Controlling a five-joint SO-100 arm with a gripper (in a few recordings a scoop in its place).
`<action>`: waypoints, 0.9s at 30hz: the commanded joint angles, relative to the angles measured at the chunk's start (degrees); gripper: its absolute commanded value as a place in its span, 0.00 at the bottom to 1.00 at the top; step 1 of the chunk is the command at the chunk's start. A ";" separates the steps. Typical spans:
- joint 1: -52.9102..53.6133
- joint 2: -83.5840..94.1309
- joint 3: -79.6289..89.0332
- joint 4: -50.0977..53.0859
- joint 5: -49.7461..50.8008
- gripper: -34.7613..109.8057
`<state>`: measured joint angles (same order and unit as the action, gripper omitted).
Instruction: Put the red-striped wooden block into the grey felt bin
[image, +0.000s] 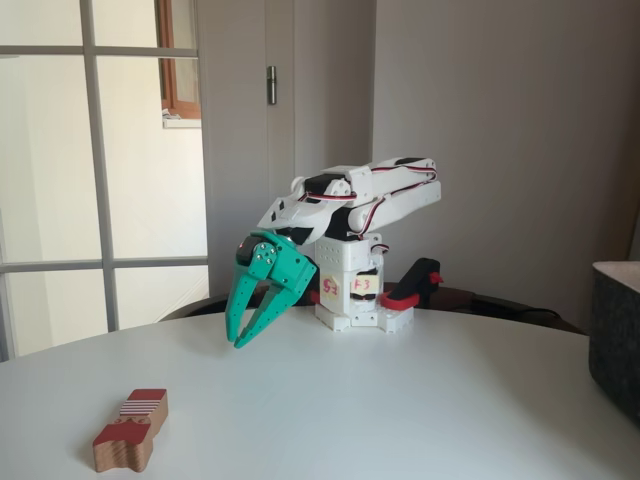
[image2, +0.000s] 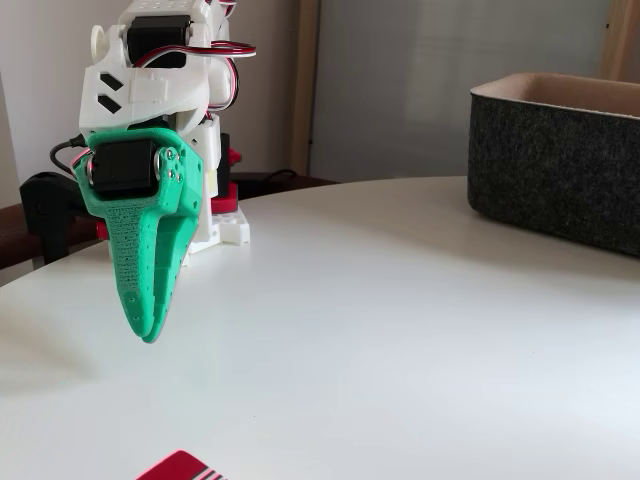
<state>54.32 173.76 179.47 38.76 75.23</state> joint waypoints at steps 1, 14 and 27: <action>0.00 1.76 0.70 0.70 0.09 0.24; 0.09 1.76 0.70 0.70 0.00 0.24; 0.09 1.32 0.44 0.70 -0.44 0.25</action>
<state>54.32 173.76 179.47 38.76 74.44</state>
